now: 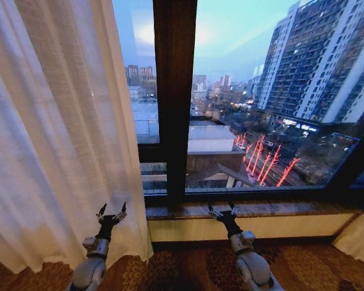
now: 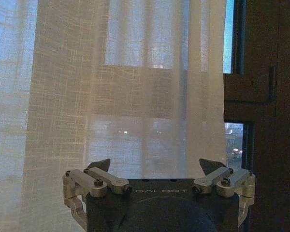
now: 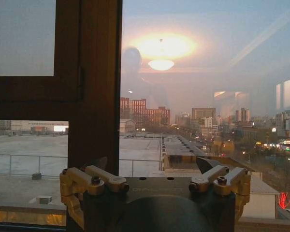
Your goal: Open the curtains by pulling them apart, changing their state from closed to fully open.
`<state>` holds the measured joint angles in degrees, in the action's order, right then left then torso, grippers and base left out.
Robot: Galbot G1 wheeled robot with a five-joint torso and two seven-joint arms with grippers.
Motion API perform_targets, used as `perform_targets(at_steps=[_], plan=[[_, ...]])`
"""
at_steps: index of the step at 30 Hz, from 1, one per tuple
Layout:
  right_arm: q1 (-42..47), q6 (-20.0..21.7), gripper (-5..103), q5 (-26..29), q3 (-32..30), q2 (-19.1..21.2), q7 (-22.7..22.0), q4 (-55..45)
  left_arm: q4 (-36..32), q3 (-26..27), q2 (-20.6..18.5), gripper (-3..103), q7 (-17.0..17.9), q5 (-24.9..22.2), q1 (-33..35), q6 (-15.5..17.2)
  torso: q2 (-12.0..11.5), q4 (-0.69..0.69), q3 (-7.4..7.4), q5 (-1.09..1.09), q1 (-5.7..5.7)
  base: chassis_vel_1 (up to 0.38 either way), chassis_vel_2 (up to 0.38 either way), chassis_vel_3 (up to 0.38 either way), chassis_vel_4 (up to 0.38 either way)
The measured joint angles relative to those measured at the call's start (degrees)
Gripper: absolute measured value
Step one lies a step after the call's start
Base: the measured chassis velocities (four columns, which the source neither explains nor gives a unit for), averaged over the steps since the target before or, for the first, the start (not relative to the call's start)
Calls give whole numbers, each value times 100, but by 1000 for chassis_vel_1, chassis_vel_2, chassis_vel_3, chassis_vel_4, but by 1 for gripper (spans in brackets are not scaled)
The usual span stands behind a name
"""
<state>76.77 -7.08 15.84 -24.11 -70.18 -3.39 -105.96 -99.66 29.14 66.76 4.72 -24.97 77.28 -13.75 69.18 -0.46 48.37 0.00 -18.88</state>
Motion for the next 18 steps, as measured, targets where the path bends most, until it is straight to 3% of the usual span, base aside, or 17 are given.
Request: perform_targets(at_steps=[9, 18], plan=[[0, 0, 100, 0, 0, 0, 0, 0, 26, 22, -41, 100, 9, 5, -46, -16, 0, 0, -1, 0, 1, 0, 0, 0, 0], [0, 0, 100, 0, 0, 0, 0, 0, 236, -191, -36, 100, 88, 13, -324, -38, -1, 0, 1, 0, -2, -95, 85, 93, -76]])
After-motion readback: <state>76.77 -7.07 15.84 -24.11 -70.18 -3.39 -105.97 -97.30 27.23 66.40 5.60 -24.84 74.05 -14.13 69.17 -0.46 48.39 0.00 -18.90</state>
